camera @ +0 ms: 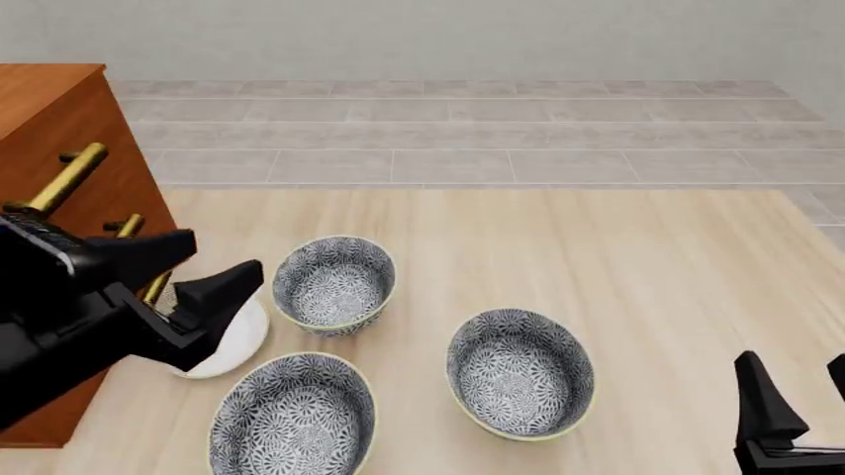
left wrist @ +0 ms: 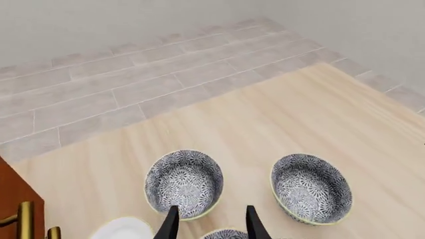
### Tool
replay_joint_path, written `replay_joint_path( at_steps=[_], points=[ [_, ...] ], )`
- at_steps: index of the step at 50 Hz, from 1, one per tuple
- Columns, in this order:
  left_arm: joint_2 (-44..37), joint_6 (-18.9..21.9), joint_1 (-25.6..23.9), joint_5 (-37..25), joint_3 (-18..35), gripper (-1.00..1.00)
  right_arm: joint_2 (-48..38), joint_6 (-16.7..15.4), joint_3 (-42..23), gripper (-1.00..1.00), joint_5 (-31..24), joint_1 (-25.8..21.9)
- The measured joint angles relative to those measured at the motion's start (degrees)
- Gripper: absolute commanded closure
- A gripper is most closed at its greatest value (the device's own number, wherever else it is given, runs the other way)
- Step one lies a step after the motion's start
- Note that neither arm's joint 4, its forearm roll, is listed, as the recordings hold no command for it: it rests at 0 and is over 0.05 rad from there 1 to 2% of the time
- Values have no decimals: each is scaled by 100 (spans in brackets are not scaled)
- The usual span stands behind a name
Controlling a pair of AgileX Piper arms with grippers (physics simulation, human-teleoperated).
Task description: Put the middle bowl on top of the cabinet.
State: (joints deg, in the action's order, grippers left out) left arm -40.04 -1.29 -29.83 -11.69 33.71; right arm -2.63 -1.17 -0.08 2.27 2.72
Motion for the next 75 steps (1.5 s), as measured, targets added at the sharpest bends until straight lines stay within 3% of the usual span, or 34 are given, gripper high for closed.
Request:
replay_joint_path(
  at_steps=[36,75],
  points=[
    [-1875,-582,-1105,-374,1233,-100,-12,-1,5,-100,-11,26],
    [-3018,-1369,-1562,-177,1459,-100,-101,-2,6,-100,57,45]
  ],
)
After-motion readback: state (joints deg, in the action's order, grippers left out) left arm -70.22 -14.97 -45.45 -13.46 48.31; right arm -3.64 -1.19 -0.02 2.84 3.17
